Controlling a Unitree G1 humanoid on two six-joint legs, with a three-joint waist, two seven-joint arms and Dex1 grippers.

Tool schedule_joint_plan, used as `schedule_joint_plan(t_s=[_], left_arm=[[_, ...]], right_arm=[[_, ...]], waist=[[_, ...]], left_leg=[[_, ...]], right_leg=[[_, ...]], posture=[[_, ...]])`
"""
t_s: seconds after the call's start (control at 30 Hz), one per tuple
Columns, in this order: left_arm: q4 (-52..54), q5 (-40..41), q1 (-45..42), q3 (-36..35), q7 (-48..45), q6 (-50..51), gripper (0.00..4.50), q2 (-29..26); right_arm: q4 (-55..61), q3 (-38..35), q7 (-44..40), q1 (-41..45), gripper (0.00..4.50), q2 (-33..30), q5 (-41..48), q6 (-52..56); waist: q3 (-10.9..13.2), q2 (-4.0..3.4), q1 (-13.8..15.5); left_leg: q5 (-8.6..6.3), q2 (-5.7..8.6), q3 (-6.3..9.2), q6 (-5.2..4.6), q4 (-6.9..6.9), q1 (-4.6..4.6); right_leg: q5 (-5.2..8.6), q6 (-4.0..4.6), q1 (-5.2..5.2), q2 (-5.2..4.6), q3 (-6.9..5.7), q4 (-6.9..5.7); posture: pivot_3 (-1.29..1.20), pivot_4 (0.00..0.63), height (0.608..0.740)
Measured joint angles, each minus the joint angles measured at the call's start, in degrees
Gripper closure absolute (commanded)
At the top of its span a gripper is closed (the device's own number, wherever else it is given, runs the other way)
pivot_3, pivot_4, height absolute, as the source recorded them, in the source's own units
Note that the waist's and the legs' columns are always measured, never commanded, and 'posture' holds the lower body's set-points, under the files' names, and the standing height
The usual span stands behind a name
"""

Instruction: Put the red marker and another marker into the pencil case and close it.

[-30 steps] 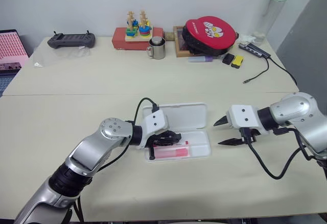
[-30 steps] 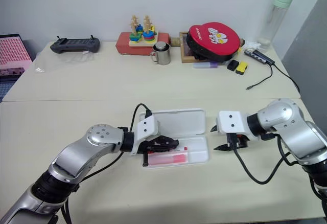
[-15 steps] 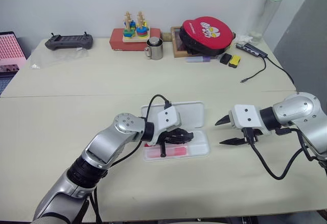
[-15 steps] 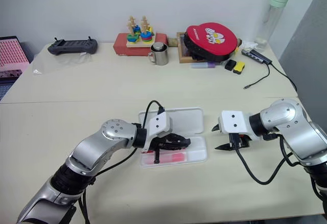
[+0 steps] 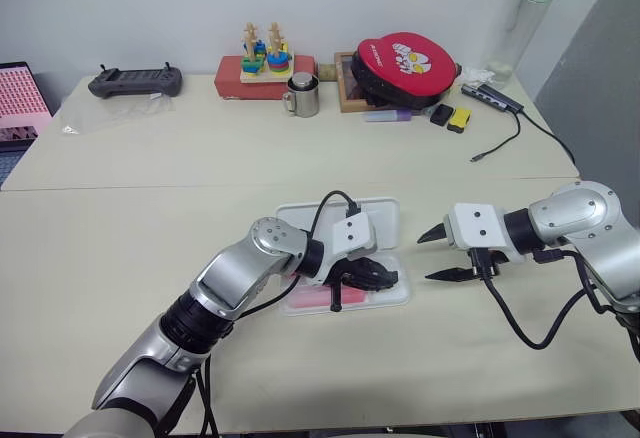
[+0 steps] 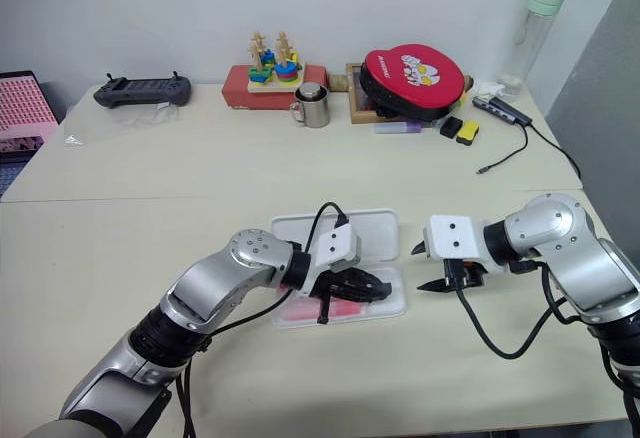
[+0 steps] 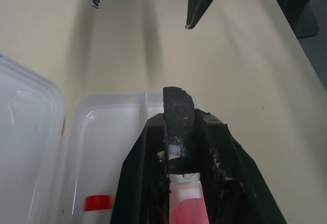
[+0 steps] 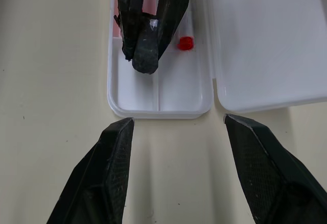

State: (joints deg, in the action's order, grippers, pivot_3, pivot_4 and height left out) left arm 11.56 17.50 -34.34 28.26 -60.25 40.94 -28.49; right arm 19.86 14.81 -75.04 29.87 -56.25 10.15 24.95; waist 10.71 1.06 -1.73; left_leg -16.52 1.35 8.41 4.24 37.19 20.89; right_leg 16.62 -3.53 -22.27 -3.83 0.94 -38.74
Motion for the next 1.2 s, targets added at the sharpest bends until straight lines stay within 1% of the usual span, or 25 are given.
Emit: schedule_joint_plan(t_s=[0.13,0.37,0.43,0.67,0.83,1.0,1.2], left_arm=[[-0.8,-0.4,-0.3,0.1,-0.2,-0.1,4.06,0.7],[-0.8,-2.2,-0.7,1.5,-0.7,-1.3,4.06,0.2],[-0.7,-2.1,-0.6,1.5,-1.7,-1.3,3.37,0.0],[0.1,-1.9,-0.6,1.4,-2.0,-1.3,2.13,-0.3],[2.3,-0.5,-0.4,0.2,-2.6,-0.3,2.13,-0.7],[6.0,2.7,0.9,-3.1,-2.1,2.9,2.13,-2.1],[14.2,10.5,1.8,-11.9,-0.2,10.4,2.13,-4.7]], right_arm=[[0.0,0.0,0.2,0.0,1.57,0.1,0.0,0.2],[0.0,0.0,0.4,0.0,1.57,0.3,0.0,0.7],[0.0,0.0,0.5,0.0,1.57,0.4,0.0,0.8],[0.1,0.0,0.7,0.0,1.57,0.4,0.0,1.3],[0.1,0.0,0.9,0.0,1.57,0.5,0.1,1.4],[0.2,0.0,1.2,0.0,1.57,0.6,0.1,1.8],[0.3,-0.1,1.3,0.1,1.57,0.9,0.5,3.0]], waist=[[0.0,0.0,0.0],[0.0,0.0,0.0],[0.0,0.0,0.0],[0.0,0.0,0.0],[0.0,0.0,0.0],[0.0,0.0,-0.1],[0.0,0.0,-0.1]], left_leg=[[0.0,0.0,0.0,0.0,0.01,0.0],[0.0,0.0,0.0,0.0,0.01,0.0],[0.0,0.0,0.0,0.0,0.01,0.0],[0.0,0.0,0.0,0.0,0.01,0.0],[0.0,0.0,0.01,0.0,0.01,0.0],[0.0,0.0,0.01,-0.01,0.02,0.0],[-0.03,-0.02,0.02,-0.06,0.02,-0.01]], right_leg=[[0.0,0.0,0.0,0.0,0.01,0.0],[0.0,0.0,0.0,0.0,0.0,0.0],[0.0,0.0,0.0,0.0,0.0,-0.01],[0.0,0.0,0.0,0.0,0.0,-0.01],[0.0,0.0,0.0,0.0,0.0,-0.02],[0.0,0.0,0.0,0.0,0.01,-0.04],[0.0,0.0,0.0,0.0,0.0,-0.05]], posture=[[0.0,0.15,0.74],[0.0,0.15,0.74],[0.0,0.15,0.74],[0.0,0.15,0.74],[0.0,0.15,0.74],[0.0,0.15,0.74],[0.0,0.15,0.74]])
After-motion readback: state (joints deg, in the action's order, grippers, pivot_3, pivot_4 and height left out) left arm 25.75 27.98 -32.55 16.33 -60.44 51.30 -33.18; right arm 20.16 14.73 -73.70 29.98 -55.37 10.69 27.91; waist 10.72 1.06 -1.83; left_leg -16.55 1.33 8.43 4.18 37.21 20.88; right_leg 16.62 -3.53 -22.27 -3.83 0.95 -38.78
